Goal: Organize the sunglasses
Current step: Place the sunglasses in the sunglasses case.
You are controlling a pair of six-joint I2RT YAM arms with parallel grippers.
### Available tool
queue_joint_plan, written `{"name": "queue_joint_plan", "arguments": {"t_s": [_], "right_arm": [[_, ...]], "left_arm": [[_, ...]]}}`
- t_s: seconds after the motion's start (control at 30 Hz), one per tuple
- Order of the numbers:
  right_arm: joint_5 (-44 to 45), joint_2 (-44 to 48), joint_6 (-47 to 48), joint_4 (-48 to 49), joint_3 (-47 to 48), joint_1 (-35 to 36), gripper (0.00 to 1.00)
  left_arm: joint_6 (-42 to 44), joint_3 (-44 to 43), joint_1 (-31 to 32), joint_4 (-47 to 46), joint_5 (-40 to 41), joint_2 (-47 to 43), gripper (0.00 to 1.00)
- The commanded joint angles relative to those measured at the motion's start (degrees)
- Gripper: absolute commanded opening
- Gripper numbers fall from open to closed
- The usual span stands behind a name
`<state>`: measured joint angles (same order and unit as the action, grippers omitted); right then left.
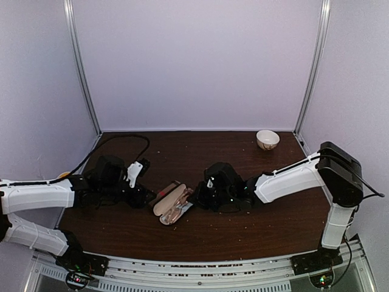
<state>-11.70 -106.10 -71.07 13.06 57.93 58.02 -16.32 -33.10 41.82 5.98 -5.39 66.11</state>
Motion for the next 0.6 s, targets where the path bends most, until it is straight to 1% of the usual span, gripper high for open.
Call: {"name": "queue_joint_plan", "arguments": {"t_s": [0.0,0.3,0.57], "right_arm": [[0.6,-1.6,-0.7,2.3,2.2,0.4,0.00],[0.6,-2.8,-1.4,3.8,2.1,0.5,0.00],[0.3,-3.1,-2.4,6.4,-0.1,0.5,0.00]], "left_arm": [[0.0,0.5,-0.5,-3.3,-1.6,0.8,0.56],[0.1,0.2,-0.5,-3.6,-2.1,1.6,0.55],[0.1,0.1,-0.5,-3.8,-2.7,2.4,0.52]]}}
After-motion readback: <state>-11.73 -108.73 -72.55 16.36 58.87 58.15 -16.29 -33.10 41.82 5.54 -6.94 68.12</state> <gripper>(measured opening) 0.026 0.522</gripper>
